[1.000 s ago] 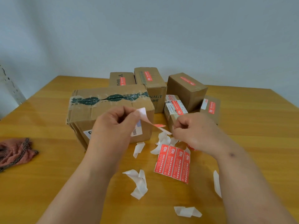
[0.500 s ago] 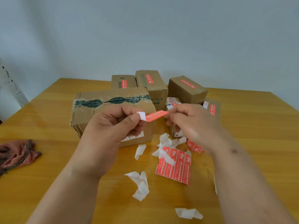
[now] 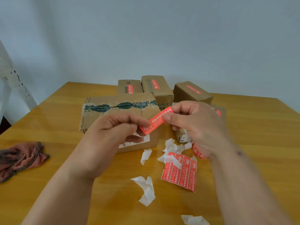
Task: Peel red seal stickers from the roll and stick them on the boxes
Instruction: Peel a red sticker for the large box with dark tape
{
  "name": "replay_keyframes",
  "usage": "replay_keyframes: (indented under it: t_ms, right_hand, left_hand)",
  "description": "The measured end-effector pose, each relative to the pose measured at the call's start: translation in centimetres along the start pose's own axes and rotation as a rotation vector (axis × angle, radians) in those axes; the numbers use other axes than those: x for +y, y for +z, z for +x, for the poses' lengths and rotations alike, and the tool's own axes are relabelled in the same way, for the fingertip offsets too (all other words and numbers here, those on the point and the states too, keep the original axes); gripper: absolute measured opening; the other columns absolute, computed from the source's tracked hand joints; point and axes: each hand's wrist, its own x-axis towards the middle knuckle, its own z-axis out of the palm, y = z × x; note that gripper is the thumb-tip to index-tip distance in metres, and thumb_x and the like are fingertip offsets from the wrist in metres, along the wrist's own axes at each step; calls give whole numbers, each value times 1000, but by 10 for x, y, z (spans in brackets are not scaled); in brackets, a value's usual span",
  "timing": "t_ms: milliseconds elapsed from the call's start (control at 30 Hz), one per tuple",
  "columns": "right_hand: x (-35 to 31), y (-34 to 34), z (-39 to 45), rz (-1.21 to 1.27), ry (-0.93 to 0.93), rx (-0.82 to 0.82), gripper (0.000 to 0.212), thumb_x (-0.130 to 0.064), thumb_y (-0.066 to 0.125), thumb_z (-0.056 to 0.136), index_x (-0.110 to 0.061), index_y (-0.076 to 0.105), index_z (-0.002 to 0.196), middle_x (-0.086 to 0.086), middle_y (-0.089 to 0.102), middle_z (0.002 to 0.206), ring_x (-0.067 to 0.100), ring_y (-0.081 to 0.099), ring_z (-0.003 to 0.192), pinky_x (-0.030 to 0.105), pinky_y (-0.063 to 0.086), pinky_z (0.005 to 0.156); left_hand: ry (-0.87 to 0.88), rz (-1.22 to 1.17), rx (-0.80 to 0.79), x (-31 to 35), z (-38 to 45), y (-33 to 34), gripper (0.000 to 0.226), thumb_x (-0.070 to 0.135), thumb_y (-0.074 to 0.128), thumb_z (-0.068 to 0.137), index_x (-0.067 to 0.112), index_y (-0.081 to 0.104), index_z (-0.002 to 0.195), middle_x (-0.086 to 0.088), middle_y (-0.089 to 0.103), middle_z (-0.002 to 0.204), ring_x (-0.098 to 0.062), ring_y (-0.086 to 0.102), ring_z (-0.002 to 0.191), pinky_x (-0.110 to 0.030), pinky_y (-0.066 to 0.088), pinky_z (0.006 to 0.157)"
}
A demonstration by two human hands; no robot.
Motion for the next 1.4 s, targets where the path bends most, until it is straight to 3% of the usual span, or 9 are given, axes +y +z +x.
replay_keyframes:
  t_ms: [233, 367, 500, 567, 800, 1000, 1200, 1267, 1400]
  right_hand:
    - [-19, 23, 10, -109, -79, 63, 8, -35, 68, 85, -30, 72, 91, -7, 70, 74, 1, 63, 74, 11, 49, 60]
    - [-26, 38, 24, -112, -96, 18, 64, -29, 71, 84, -35, 41, 140, 0, 71, 80, 6, 65, 76, 2, 44, 64]
    - [-30, 55, 42, -152, -78, 47, 11, -31, 69, 85, -32, 61, 92, -6, 70, 76, 1, 59, 61, 10, 41, 52]
    - [-31, 61, 50, -192, -92, 33, 8, -33, 66, 87, -30, 61, 82, -7, 69, 74, -1, 51, 52, 11, 37, 48]
    - [-38, 74, 67, -379, -83, 48, 18, -38, 55, 93, -33, 50, 77, -19, 55, 83, 4, 55, 77, 40, 48, 85]
    - [-37, 75, 71, -313, -48, 100, 7, -34, 63, 90, -29, 58, 92, -15, 56, 75, -1, 52, 64, 7, 38, 50]
    - [-35, 77, 71, -355, -16, 73, 31, -29, 67, 86, -35, 42, 102, -12, 59, 78, 7, 59, 75, 28, 49, 69]
    - [-36, 80, 71, -419, -35, 74, 25, -25, 61, 88, -36, 43, 100, -13, 58, 76, 9, 59, 78, 42, 50, 84]
    - [-38, 85, 70, -490, -52, 64, 21, -21, 54, 88, -35, 42, 98, -10, 58, 80, 13, 62, 76, 47, 50, 85]
  left_hand:
    - [-34, 317, 286, 16, 12, -10, 11, 18, 71, 85, 25, 63, 85, 6, 74, 74, -13, 72, 71, -31, 58, 67]
    - [-66, 558, 325, 28, 23, -27, 10, 18, 70, 85, 27, 67, 81, 9, 71, 67, -10, 66, 65, -29, 50, 58]
    - [-143, 644, 268, 36, 37, -41, 14, 13, 68, 85, 24, 71, 76, 2, 70, 61, -16, 66, 58, -29, 51, 57]
    - [-181, 651, 254, 36, 45, -48, 17, 8, 67, 84, 22, 70, 75, -2, 71, 63, -19, 68, 62, -27, 51, 58]
    - [-230, 512, 229, 29, 66, -64, 22, -2, 66, 83, 17, 72, 72, -4, 72, 68, -13, 70, 56, -31, 60, 68]
    - [-256, 477, 188, 29, 73, -70, 18, 0, 70, 81, 15, 73, 73, -5, 73, 69, -18, 72, 59, -34, 62, 69]
    - [-276, 608, 180, 23, 78, -72, 19, 9, 69, 83, 26, 68, 92, 6, 62, 89, -5, 64, 51, -13, 47, 45]
    - [-267, 691, 167, 21, 81, -72, 20, 10, 66, 84, 27, 67, 96, 9, 60, 97, -5, 61, 67, -18, 47, 54]
    - [-237, 862, 181, 18, 85, -70, 21, 11, 64, 85, 27, 65, 98, 8, 55, 106, -13, 53, 89, -16, 36, 60]
